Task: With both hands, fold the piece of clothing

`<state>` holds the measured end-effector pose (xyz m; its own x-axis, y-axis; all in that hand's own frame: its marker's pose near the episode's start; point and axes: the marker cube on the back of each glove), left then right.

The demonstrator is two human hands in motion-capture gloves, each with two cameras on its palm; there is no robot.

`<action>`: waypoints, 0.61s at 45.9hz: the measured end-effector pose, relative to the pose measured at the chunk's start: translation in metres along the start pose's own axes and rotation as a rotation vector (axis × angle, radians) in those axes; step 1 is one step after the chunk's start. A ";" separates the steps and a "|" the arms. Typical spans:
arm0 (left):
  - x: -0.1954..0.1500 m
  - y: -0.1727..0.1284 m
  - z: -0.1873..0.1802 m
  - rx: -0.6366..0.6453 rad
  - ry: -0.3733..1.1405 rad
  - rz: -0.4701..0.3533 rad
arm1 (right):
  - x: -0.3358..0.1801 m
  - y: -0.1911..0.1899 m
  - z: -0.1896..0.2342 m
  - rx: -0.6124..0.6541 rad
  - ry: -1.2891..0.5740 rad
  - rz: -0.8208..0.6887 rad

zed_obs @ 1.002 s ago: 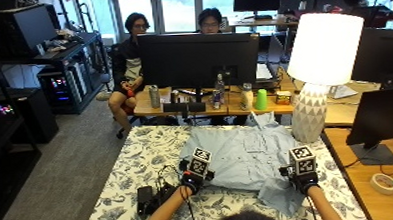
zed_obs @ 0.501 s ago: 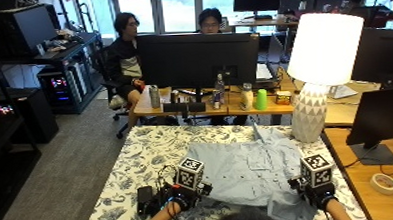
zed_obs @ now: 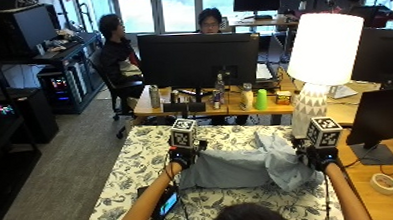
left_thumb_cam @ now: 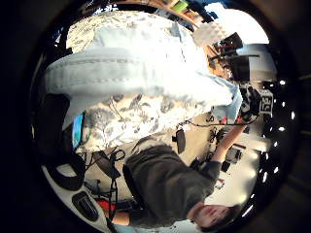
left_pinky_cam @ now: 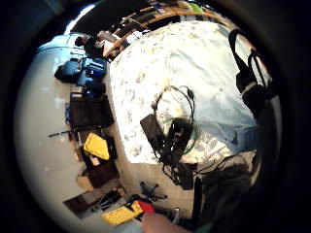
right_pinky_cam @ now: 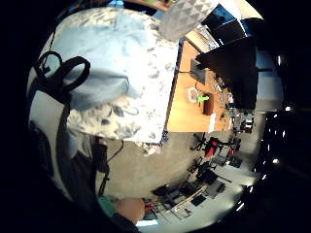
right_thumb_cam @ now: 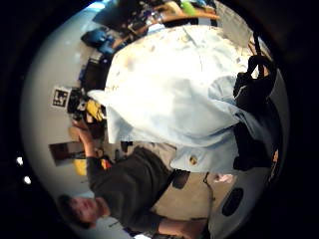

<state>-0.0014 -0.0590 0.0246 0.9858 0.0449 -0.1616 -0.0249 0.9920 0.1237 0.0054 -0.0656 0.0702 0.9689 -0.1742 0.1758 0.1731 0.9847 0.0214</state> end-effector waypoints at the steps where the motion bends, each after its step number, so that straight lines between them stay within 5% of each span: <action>1: -0.001 -0.013 -0.007 0.021 -0.007 -0.037 | 0.000 -0.014 -0.004 0.016 -0.006 0.024; 5: -0.007 -0.071 -0.016 0.112 -0.002 -0.140 | -0.003 -0.061 -0.010 0.101 -0.026 0.117; 12: -0.006 -0.111 -0.013 0.092 0.014 -0.261 | 0.007 -0.141 0.033 0.224 -0.057 0.272; 19: 0.000 -0.157 0.028 -0.044 -0.047 -0.315 | -0.014 -0.157 0.039 0.301 0.091 0.357; 28: 0.001 -0.177 0.069 -0.243 -0.174 -0.349 | -0.008 -0.210 0.067 0.523 0.261 0.337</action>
<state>0.0155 -0.2423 0.0698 0.9547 -0.2971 0.0162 0.2962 0.9439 -0.1458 -0.0505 -0.2709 0.1303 0.9773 0.2114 0.0147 -0.1910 0.8490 0.4926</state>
